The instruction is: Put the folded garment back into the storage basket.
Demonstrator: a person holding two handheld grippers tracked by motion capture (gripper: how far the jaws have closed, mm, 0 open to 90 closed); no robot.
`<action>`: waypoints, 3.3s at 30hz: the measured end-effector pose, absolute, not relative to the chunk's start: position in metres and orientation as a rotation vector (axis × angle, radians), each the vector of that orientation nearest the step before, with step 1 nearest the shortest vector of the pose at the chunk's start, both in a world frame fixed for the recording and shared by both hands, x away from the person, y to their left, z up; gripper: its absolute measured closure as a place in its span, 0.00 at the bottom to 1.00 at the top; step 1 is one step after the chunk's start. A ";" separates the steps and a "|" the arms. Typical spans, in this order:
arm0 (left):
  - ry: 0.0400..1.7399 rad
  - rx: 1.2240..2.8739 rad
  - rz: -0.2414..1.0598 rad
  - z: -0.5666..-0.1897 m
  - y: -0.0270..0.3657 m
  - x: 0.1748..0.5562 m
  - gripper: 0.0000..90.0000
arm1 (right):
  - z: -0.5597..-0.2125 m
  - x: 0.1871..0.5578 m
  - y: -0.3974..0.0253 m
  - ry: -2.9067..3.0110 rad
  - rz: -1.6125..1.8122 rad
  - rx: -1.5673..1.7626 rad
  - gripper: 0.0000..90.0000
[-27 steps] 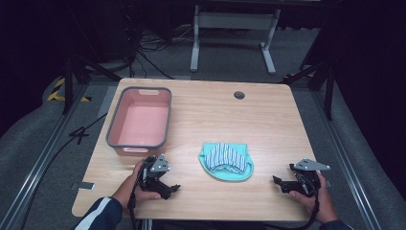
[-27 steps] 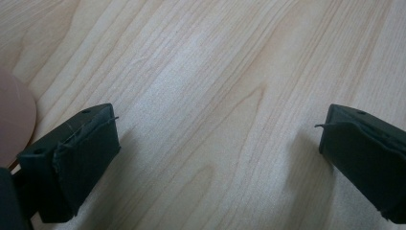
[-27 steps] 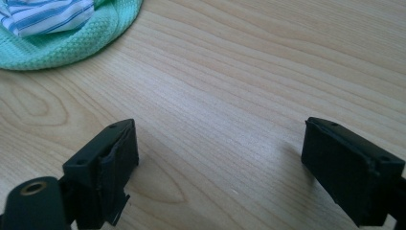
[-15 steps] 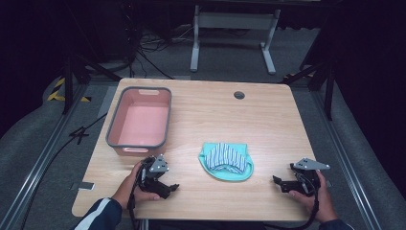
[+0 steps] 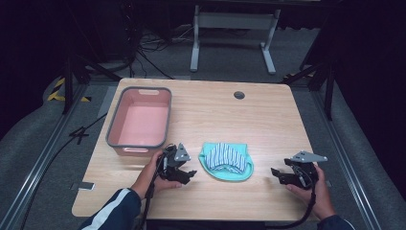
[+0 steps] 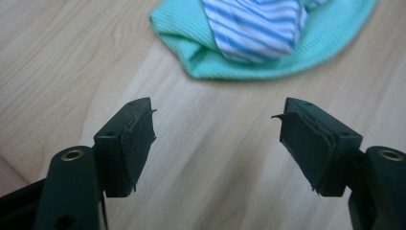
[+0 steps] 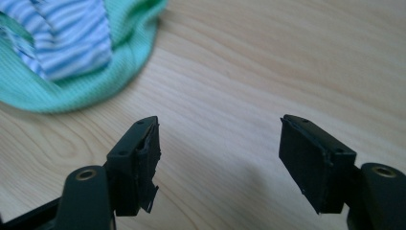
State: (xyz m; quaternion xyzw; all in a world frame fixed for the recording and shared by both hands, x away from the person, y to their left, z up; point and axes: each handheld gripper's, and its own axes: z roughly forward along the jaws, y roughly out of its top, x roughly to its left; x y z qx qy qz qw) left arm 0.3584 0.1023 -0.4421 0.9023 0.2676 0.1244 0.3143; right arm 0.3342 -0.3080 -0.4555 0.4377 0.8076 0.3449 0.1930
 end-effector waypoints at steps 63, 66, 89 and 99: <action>0.735 2.342 0.288 -0.461 0.033 0.421 0.96 | -0.460 0.390 -0.213 2.459 1.009 1.198 0.91; 0.722 2.348 0.296 -0.458 0.032 0.421 0.96 | -0.457 0.389 -0.213 2.454 1.021 1.204 0.91; 0.664 2.335 0.340 -0.418 0.026 0.428 0.96 | -0.426 0.392 -0.221 2.361 1.111 1.280 0.92; 0.670 2.328 0.370 -0.401 0.037 0.432 0.96 | -0.409 0.394 -0.212 2.342 1.144 1.270 0.92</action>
